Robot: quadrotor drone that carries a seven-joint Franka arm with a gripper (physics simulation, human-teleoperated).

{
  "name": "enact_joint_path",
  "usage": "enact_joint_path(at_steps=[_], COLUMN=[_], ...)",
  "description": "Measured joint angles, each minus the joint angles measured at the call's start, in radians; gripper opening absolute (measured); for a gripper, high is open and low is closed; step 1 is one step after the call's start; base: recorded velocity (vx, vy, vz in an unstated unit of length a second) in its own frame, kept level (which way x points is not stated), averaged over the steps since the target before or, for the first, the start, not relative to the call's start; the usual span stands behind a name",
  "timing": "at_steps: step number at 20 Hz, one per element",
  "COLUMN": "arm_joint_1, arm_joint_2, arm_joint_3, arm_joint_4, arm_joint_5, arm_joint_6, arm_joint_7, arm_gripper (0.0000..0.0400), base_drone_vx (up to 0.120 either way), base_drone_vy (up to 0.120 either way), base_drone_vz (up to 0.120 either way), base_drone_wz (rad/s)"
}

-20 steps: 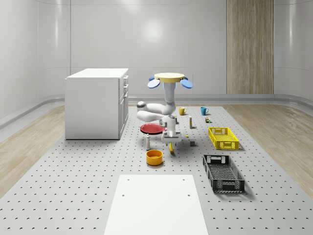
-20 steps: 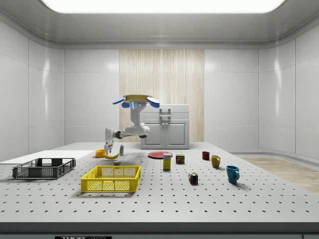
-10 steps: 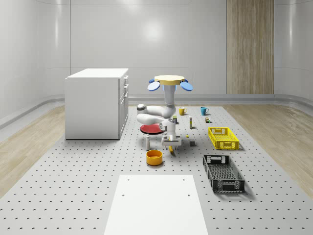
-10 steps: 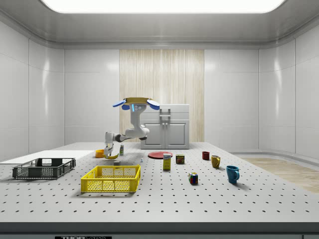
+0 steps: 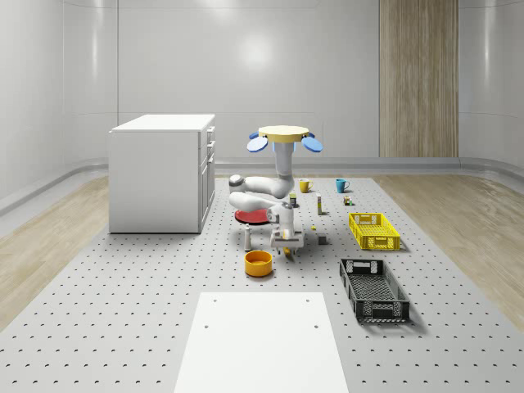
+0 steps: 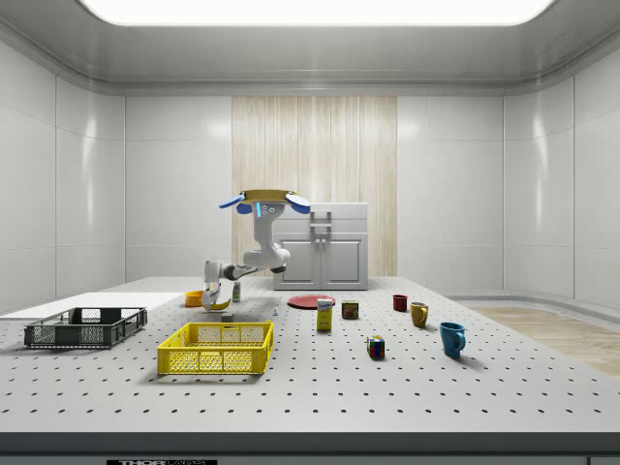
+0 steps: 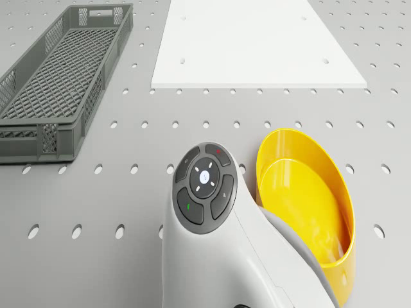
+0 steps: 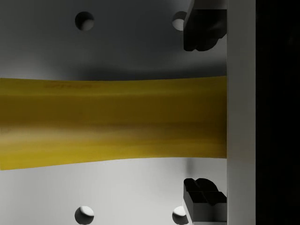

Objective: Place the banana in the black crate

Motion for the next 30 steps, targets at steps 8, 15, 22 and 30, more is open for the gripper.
enact_joint_path(at_steps=[8, 15, 22, 30], arm_joint_1=[-0.025, -0.024, 0.001, 0.007], arm_joint_2=[-0.015, -0.027, -0.023, -0.022], arm_joint_3=[-0.005, 0.015, 0.084, 0.107], arm_joint_4=[0.005, -0.004, -0.02, -0.024], arm_joint_5=[0.007, 0.017, 0.081, 0.102], arm_joint_6=[0.015, 0.015, -0.011, -0.019], arm_joint_7=[0.051, 0.055, 0.025, 0.02], arm_gripper=[0.0233, 0.0187, 0.019, 0.019], base_drone_vx=[0.0, 0.0, 0.069, 0.12], base_drone_vy=[0.0, 0.0, 0.08, 0.12], base_drone_vz=[0.0, 0.0, 0.109, 0.12], base_drone_wz=[0.0, 0.0, 0.0, 0.0])
